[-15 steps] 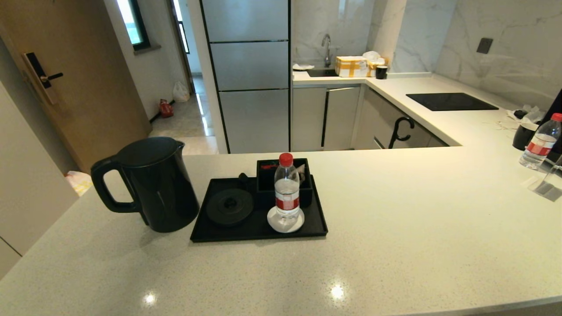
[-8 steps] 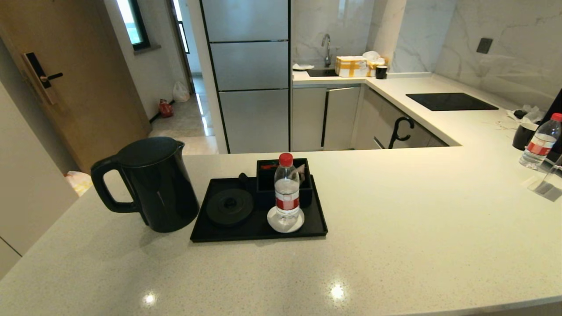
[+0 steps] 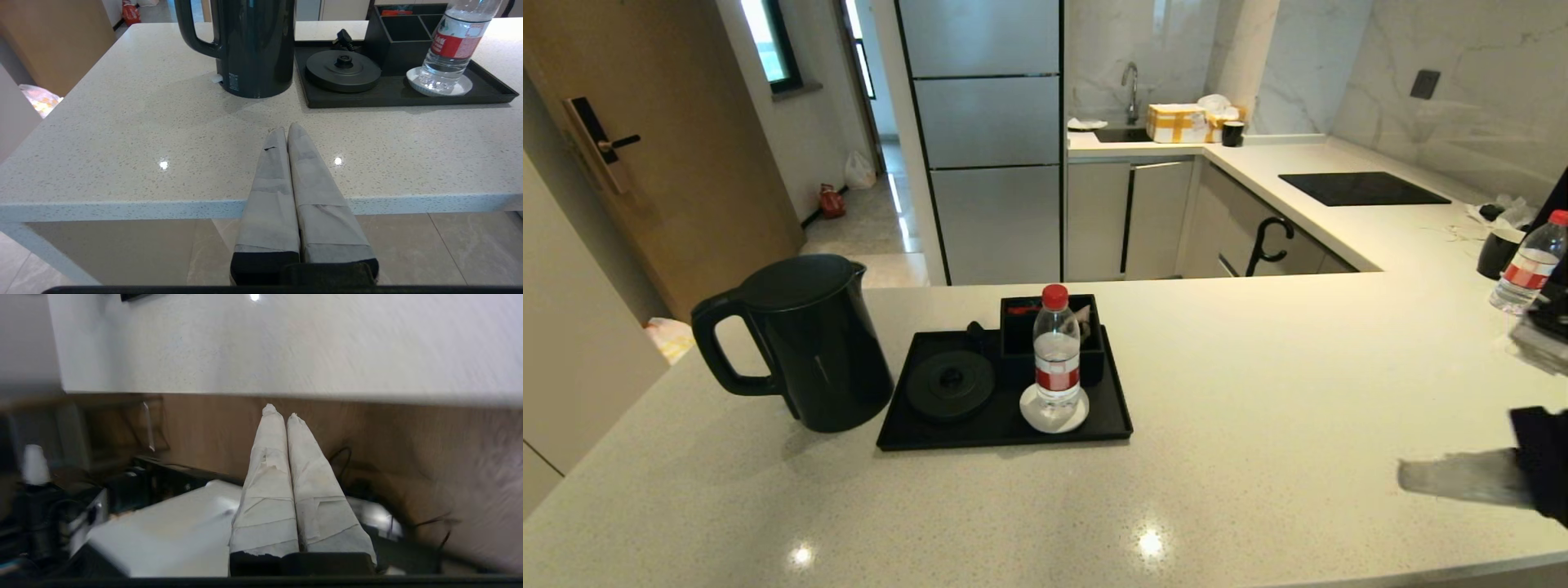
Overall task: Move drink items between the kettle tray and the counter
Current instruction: Pick up the bottled water
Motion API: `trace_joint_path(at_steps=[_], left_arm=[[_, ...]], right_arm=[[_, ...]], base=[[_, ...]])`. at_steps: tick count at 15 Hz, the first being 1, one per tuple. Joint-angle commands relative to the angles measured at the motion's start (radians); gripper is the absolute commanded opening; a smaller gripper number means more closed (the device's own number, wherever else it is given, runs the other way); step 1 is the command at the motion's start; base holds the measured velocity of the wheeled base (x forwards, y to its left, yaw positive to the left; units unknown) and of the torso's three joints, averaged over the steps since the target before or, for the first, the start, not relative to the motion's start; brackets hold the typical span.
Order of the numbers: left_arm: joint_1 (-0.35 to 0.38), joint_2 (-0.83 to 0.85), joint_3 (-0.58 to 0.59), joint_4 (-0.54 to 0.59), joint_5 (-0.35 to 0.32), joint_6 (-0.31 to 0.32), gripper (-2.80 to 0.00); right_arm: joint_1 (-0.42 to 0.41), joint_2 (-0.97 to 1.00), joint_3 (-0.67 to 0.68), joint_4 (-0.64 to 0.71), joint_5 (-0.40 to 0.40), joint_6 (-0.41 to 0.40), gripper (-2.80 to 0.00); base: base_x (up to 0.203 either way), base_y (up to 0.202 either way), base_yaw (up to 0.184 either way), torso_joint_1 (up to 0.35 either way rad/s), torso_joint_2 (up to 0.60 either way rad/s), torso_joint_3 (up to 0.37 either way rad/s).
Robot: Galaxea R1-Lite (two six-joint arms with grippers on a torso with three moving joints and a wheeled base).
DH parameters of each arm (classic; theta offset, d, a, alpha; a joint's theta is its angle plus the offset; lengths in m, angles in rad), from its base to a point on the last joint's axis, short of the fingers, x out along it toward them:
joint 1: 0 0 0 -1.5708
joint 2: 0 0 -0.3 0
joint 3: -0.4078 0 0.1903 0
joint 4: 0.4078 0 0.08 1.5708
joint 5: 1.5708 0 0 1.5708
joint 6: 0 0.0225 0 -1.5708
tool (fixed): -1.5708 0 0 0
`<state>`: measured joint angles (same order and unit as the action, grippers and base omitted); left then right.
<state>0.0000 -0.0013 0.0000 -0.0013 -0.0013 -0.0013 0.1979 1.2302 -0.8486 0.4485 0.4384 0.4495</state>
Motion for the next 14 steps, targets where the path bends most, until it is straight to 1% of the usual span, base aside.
trace_joint_path(at_steps=[1, 3, 4, 5, 6, 8, 10, 12, 14], left_arm=[[0.0, 0.0, 0.0, 0.0, 0.0, 0.0, -2.8], [0.0, 0.001, 0.0, -0.001, 0.0, 0.0, -2.8], [0.0, 0.0, 0.0, 0.0, 0.0, 0.0, -2.8], [0.0, 0.0, 0.0, 0.0, 0.0, 0.0, -2.8], [0.0, 0.0, 0.0, 0.0, 0.0, 0.0, -2.8], [0.0, 0.0, 0.0, -0.002, 0.0, 0.0, -2.8], [0.0, 0.0, 0.0, 0.0, 0.0, 0.0, -2.8], [0.0, 0.0, 0.0, 0.0, 0.0, 0.0, -2.8], [0.0, 0.001, 0.0, -0.001, 0.0, 0.0, -2.8]], right_arm=[[0.104, 0.215, -0.018, -0.117, -0.042, 0.0, -2.8], [0.256, 0.35, -0.042, -0.286, -0.188, -0.012, -2.8], [0.328, 0.41, -0.053, -0.382, -0.256, -0.037, -2.8], [0.377, 0.448, -0.066, -0.462, -0.298, -0.065, -2.8], [0.406, 0.467, -0.085, -0.503, -0.326, -0.086, -2.8], [0.439, 0.486, -0.124, -0.535, -0.333, -0.093, -2.8], [0.439, 0.494, -0.124, -0.596, -0.352, -0.094, -2.8], [0.439, 0.554, -0.124, -0.722, -0.388, -0.097, -2.8], [0.442, 0.627, -0.135, -0.798, -0.415, -0.106, -2.8]], base=[[0.0, 0.0, 0.0, 0.0, 0.0, 0.0], [0.0, 0.0, 0.0, 0.0, 0.0, 0.0], [0.0, 0.0, 0.0, 0.0, 0.0, 0.0], [0.0, 0.0, 0.0, 0.0, 0.0, 0.0], [0.0, 0.0, 0.0, 0.0, 0.0, 0.0], [0.0, 0.0, 0.0, 0.0, 0.0, 0.0], [0.0, 0.0, 0.0, 0.0, 0.0, 0.0], [0.0, 0.0, 0.0, 0.0, 0.0, 0.0], [0.0, 0.0, 0.0, 0.0, 0.0, 0.0]])
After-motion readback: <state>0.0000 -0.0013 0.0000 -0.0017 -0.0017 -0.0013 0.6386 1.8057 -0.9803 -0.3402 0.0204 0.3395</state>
